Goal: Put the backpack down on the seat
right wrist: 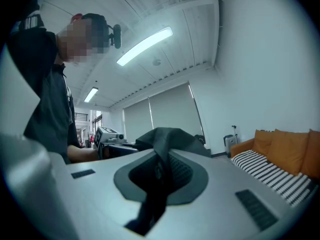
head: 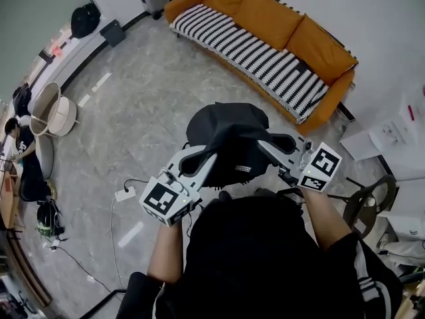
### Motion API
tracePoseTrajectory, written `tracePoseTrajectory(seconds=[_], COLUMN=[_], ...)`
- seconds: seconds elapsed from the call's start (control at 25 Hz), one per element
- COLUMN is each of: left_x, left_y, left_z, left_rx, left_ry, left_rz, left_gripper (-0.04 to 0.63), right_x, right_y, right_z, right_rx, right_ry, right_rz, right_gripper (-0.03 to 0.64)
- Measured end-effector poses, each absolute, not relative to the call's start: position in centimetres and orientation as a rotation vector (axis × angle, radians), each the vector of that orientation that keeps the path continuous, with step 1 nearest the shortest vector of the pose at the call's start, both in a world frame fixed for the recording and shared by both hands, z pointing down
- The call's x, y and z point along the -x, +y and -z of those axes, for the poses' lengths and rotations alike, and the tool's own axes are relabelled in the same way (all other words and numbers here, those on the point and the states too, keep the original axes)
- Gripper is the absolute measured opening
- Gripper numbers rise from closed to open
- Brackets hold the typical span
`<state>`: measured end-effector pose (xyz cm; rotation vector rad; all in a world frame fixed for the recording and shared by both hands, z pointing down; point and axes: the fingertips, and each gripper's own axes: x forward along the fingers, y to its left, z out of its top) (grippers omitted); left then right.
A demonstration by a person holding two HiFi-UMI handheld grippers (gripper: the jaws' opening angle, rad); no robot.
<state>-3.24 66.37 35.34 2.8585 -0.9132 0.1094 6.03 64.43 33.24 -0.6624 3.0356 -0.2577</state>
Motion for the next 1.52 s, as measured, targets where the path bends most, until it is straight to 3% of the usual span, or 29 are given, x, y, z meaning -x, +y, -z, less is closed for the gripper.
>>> tracePoseTrajectory(seconds=[0.8,1.52], left_x=[5.9,4.4], left_y=[62.4,46.6], left_z=[-36.1,-34.1], left_rx=[-2.834,-2.754], left_ry=[-0.975,-0.985], left_rz=[-0.158,-0.166], left_gripper=[0.037,0.037], right_x=[-3.5,-4.8], right_y=[60.4,44.6], right_z=[-34.2,-32.9], right_rx=[0.617,0.528], right_ry=[3.024,3.0], right_rz=[0.303,0.298], right_gripper=[0.037,0.037])
